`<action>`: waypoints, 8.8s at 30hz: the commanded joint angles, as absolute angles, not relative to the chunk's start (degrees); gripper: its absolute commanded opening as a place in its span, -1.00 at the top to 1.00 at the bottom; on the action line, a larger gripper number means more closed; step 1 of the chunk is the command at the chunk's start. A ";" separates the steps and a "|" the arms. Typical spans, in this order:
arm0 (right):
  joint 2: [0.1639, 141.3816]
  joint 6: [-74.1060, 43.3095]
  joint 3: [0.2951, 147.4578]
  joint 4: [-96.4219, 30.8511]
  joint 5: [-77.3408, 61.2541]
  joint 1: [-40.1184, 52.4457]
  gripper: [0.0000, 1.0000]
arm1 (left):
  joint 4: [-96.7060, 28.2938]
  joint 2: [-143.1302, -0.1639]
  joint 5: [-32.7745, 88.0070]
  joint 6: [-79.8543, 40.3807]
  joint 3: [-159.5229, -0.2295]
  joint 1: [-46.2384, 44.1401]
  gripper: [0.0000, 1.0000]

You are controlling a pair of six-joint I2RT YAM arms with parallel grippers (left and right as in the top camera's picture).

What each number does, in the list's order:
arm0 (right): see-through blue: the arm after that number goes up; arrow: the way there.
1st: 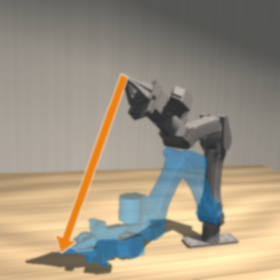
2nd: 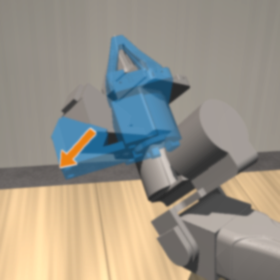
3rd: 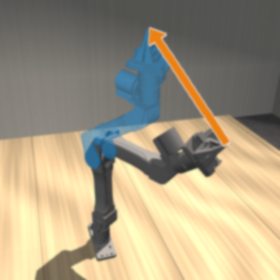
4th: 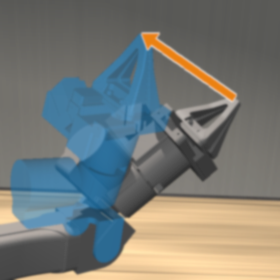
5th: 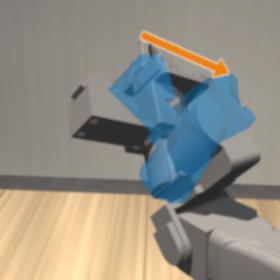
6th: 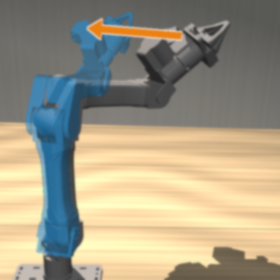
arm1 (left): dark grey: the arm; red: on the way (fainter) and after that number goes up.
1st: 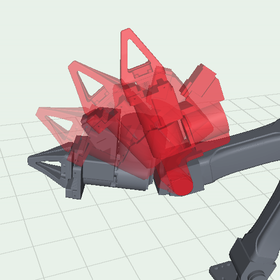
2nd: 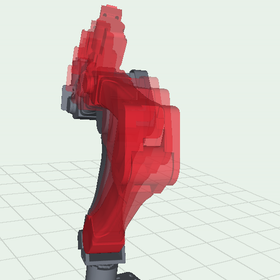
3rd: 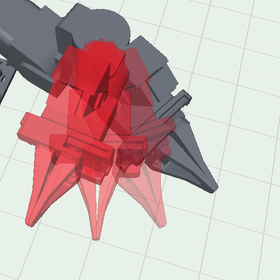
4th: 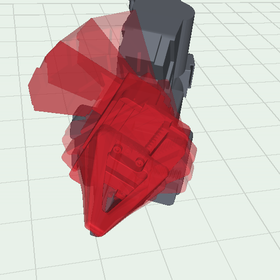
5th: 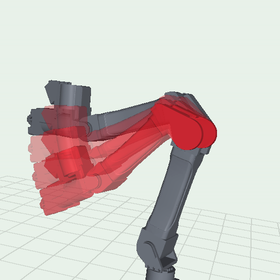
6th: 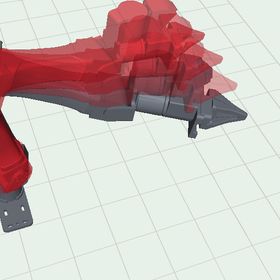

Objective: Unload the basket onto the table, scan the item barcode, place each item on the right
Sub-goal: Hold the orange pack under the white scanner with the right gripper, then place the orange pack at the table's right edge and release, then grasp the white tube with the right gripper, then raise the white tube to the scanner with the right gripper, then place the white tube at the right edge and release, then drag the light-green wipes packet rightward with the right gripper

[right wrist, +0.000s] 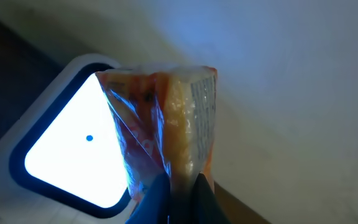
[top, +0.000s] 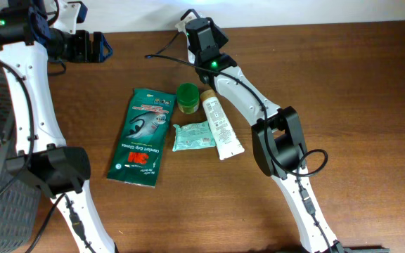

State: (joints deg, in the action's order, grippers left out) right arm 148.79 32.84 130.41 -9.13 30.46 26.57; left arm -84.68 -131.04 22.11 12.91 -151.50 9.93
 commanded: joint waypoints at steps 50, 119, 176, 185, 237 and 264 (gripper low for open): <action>119.42 5.21 106.24 -73.30 -31.44 -16.97 -0.09 | -84.73 -130.37 22.72 13.80 -151.87 9.87 -0.98; 126.82 -4.99 92.44 -58.28 -9.91 16.75 0.43 | -84.73 -130.37 22.72 13.78 -151.87 9.91 -0.98; 145.36 32.80 126.17 -10.35 36.27 24.49 0.92 | -84.73 -130.37 22.72 13.80 -151.87 9.91 -0.98; 143.81 32.58 126.19 -12.23 37.98 25.98 0.92 | -84.73 -130.37 22.72 13.80 -151.87 9.91 -0.98; 113.89 -10.44 105.12 -65.56 -21.67 16.47 0.35 | -84.73 -130.37 22.72 13.80 -151.87 9.91 -0.98; 122.45 -25.78 92.18 -50.57 -23.77 29.65 0.29 | -84.73 -130.37 22.72 13.78 -151.87 9.91 -0.98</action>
State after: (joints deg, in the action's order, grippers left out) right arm 123.11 -33.26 90.96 -46.81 -23.11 32.05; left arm -84.71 -131.04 22.11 13.08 -151.50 9.82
